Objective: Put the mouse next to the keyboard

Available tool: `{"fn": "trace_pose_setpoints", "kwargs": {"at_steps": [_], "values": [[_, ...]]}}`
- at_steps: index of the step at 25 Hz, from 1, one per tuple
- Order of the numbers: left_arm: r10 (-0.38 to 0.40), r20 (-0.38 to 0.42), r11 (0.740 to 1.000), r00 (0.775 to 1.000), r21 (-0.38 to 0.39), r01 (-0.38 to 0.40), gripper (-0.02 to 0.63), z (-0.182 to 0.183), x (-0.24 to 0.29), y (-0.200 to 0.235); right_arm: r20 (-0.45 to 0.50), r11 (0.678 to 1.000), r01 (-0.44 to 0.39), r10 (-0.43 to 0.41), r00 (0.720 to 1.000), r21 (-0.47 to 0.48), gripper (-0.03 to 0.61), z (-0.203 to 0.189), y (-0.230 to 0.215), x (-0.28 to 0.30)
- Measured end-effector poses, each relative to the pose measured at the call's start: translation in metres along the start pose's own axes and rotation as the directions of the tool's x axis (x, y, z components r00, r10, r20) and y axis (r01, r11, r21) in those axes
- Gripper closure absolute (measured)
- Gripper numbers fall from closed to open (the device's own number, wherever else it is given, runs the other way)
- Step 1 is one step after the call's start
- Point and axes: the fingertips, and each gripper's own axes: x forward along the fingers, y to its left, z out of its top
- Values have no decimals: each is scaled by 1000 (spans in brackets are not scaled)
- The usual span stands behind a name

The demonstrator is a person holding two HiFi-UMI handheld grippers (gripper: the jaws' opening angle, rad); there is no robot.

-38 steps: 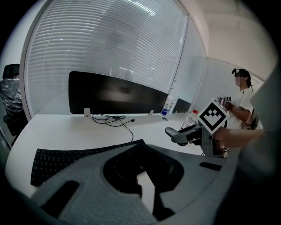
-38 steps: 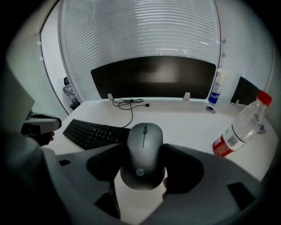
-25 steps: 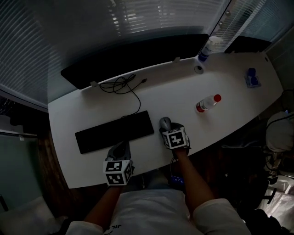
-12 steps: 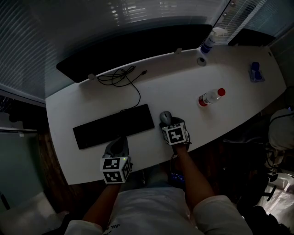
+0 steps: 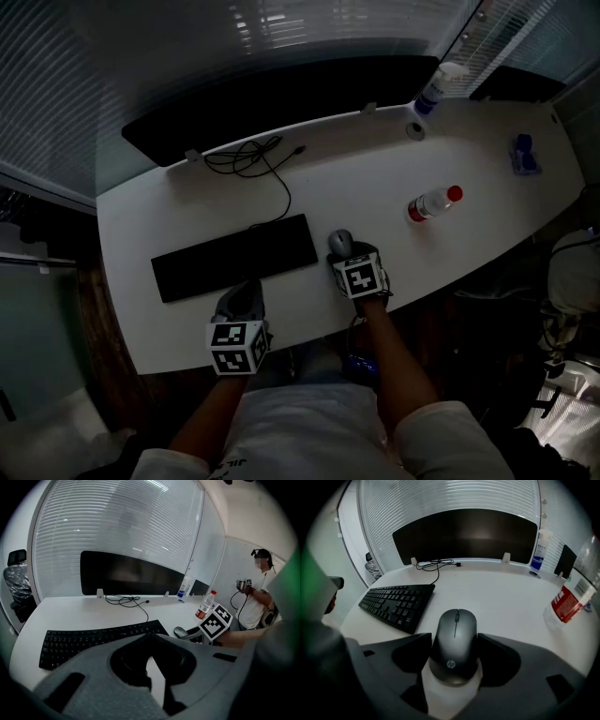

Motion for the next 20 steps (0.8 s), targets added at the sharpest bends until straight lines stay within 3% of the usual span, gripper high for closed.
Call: {"fn": "trace_pose_setpoints", "kwargs": {"at_steps": [13, 17, 20], "values": [[-6, 8, 1000, 1000, -8, 6, 607, 2, -2, -1, 18, 999, 28, -29, 999, 25, 288, 10, -1, -19], [-10, 24, 1000, 1000, -9, 10, 609, 6, -4, -2, 70, 998, 60, -60, 996, 4, 288, 22, -3, -40], [-8, 39, 1000, 999, -8, 9, 607, 11, -9, -1, 108, 1000, 29, -28, 994, -5, 309, 32, 14, -60]]}}
